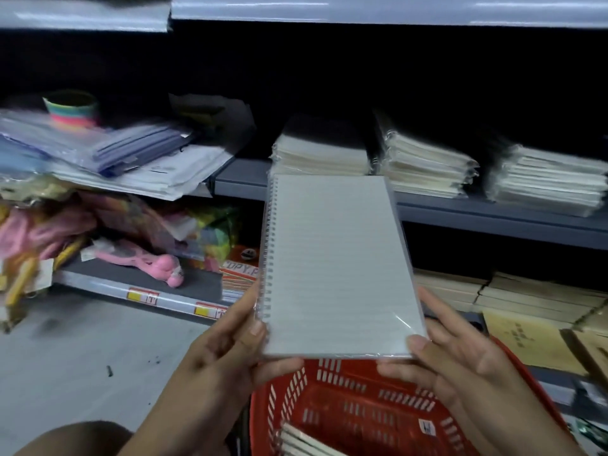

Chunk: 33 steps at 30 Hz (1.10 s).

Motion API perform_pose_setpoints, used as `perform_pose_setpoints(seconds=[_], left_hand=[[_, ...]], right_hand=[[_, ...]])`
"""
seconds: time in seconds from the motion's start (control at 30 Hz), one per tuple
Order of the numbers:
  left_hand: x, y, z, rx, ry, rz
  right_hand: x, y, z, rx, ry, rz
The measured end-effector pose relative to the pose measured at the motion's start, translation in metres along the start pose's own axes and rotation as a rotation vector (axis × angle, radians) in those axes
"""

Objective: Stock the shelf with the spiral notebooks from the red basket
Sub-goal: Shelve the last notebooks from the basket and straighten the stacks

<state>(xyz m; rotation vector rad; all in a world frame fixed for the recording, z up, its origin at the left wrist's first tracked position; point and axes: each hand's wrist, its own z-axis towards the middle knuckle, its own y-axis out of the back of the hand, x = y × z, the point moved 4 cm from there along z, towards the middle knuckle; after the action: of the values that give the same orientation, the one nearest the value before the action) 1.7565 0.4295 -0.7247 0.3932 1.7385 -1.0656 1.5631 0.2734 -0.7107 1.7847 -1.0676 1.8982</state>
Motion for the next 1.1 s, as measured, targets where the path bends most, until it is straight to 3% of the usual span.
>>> perform_pose_setpoints(seconds=[0.3,0.47,0.6,0.83,1.1], left_hand=[[-0.062,-0.019,0.115,0.171,-0.067,0.074],[-0.077,-0.022,0.186,0.042,-0.031,-0.018],[-0.079,-0.02,0.192,-0.092,-0.097,-0.117],[-0.063,-0.022,0.166,-0.246,-0.349,0.168],[-0.084,-0.03,0.242,-0.366,-0.402,0.312]], right_hand=[[0.035,-0.01,0.13,0.042,0.09,0.065],[0.05,-0.016,0.185,-0.007,0.035,0.166],[0.051,-0.012,0.197,-0.08,0.057,0.168],[0.04,-0.001,0.187,-0.24,0.254,-0.116],[0.049,-0.012,0.246,-0.453,0.242,-0.068]])
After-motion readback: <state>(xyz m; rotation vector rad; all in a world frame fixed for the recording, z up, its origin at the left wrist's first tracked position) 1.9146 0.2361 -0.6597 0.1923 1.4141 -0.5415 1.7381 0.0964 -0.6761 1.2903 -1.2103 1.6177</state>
